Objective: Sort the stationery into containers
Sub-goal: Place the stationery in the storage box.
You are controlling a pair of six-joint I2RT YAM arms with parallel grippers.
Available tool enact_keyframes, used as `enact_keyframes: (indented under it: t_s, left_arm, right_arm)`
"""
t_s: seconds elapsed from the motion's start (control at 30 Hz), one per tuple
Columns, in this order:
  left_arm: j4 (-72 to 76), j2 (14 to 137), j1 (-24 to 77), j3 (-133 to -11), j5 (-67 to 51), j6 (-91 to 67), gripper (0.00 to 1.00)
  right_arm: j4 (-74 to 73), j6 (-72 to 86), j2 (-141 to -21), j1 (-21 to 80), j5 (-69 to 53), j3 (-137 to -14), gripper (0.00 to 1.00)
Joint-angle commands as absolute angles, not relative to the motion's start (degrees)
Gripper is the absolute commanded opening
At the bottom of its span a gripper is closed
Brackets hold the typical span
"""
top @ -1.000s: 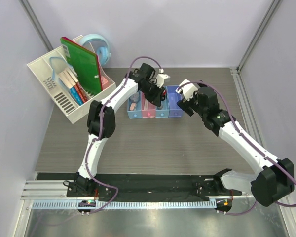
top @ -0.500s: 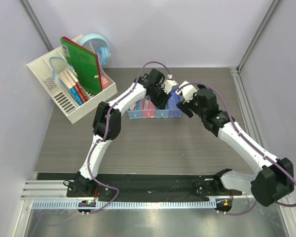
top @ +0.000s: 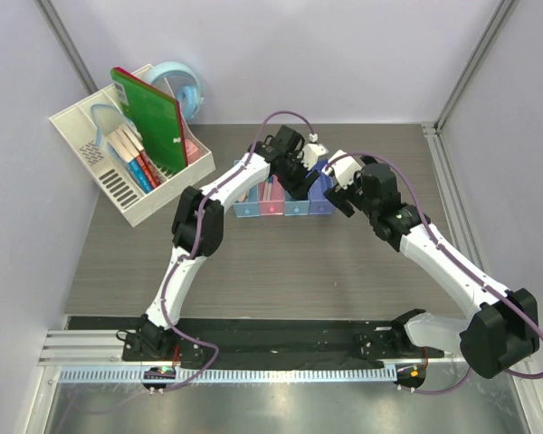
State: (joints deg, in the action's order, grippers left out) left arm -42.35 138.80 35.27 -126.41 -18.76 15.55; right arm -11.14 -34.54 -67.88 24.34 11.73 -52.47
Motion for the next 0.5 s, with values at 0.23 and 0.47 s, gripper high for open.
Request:
enact_keyframes:
  t_s: [0.23, 0.47]
  left_arm:
    - [-41.0, 131.6, 34.8, -126.4, -19.2, 13.9, 0.63]
    - [-40.4, 123.7, 34.5, -122.6, -17.9, 14.1, 0.64]
  right_arm:
    - [-8.9, -33.8, -66.9, 24.1, 11.4, -52.9, 1.00]
    - [-9.1, -33.0, -66.9, 24.1, 11.2, -53.7, 1.00]
